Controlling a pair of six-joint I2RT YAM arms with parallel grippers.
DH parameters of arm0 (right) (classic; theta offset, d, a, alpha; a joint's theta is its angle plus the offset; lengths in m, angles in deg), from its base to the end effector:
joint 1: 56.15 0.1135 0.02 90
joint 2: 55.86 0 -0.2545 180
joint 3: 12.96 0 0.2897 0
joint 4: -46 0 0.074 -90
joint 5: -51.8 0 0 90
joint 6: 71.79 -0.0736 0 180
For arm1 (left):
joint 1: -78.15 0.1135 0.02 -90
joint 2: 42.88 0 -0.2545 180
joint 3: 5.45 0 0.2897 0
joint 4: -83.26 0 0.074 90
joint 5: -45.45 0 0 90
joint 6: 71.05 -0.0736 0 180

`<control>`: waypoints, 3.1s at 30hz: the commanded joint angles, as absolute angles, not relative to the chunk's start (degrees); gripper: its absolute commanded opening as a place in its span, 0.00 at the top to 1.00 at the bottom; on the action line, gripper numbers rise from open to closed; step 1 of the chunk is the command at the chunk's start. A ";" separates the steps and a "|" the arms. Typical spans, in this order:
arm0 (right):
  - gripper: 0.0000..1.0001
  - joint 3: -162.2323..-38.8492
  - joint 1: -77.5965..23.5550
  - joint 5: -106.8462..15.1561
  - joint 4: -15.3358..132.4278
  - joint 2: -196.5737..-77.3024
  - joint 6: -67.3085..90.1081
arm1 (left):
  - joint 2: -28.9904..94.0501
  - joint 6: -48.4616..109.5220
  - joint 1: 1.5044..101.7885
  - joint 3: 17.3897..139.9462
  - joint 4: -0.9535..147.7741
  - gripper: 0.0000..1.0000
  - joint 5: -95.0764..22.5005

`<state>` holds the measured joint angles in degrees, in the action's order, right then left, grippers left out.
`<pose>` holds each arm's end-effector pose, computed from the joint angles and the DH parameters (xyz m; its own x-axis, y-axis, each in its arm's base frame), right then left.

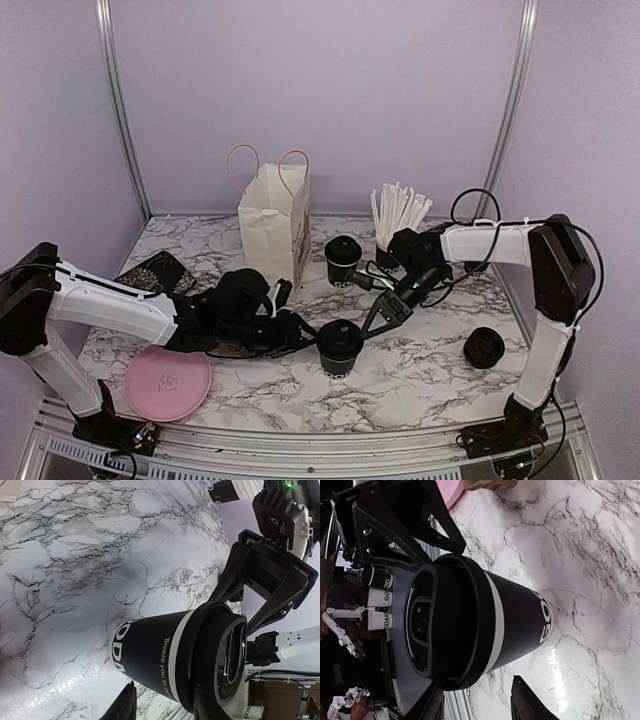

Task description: Pack the takeout coffee

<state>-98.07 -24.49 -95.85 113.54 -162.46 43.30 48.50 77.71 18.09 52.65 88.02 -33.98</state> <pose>0.2774 0.2441 0.1379 -0.6465 -0.6652 -0.3735 -0.6263 0.1831 0.7578 0.1864 -0.3507 0.1391 -0.9207 -0.0855 -0.3808 0.2798 0.5358 -0.7967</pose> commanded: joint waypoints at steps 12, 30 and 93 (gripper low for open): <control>0.65 -93.56 -21.45 -73.03 105.95 -169.30 35.17 | 58.09 72.48 17.85 46.38 80.53 0.71 -36.61; 0.63 -95.67 -21.51 -82.79 107.36 -160.72 40.18 | 51.87 63.85 15.50 55.03 77.59 0.67 -45.61; 0.52 -93.88 -20.40 -90.33 111.18 -154.04 44.85 | 44.69 71.07 21.04 53.75 83.62 0.39 -36.09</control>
<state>-94.03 -20.60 -92.49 110.96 -157.20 43.47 48.02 71.81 20.78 53.57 84.93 -35.05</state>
